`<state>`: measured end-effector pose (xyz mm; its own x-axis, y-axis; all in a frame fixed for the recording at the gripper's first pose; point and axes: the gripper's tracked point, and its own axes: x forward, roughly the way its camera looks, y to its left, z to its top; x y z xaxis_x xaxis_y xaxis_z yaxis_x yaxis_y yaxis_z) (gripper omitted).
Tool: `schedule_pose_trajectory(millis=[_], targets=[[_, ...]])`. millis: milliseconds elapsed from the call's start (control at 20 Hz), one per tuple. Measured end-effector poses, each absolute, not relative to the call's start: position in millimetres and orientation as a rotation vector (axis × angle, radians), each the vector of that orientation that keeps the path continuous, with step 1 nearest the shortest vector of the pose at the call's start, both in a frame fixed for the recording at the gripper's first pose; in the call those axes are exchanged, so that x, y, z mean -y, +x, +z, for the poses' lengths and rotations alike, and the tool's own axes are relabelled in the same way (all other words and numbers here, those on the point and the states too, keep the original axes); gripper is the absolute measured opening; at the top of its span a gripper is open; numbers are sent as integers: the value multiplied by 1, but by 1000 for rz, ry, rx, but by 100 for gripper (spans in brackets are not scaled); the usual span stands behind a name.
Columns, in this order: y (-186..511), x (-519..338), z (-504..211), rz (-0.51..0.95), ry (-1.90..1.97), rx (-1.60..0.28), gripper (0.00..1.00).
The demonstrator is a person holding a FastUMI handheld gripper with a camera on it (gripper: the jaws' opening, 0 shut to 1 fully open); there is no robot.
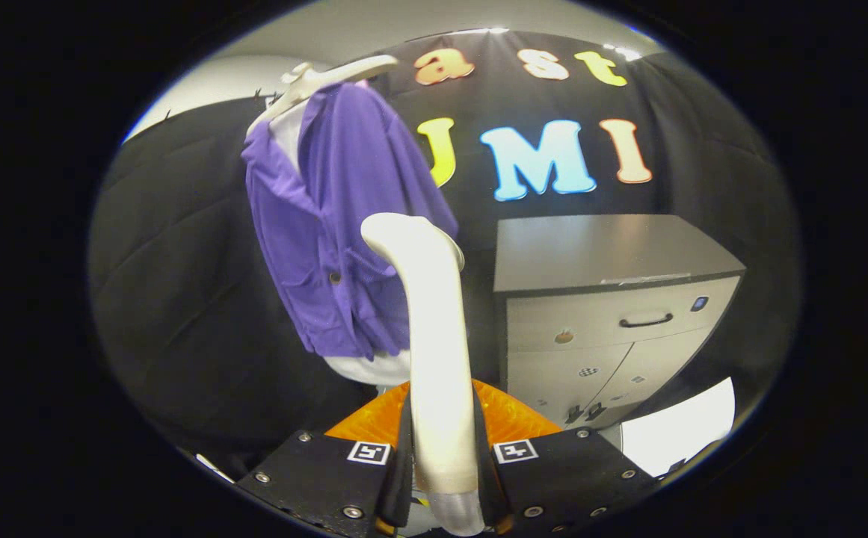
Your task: Iron the clothes twice with a garment steamer, once on the left side and once on the right side.
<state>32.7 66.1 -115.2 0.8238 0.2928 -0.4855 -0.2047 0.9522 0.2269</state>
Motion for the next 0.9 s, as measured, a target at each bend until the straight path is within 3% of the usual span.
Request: schedule_pose_trajectory(millis=[550, 900], targets=[[22, 9, -1, 163, 375, -246, 36], [-2, 21, -35, 156, 386, -313, 36]])
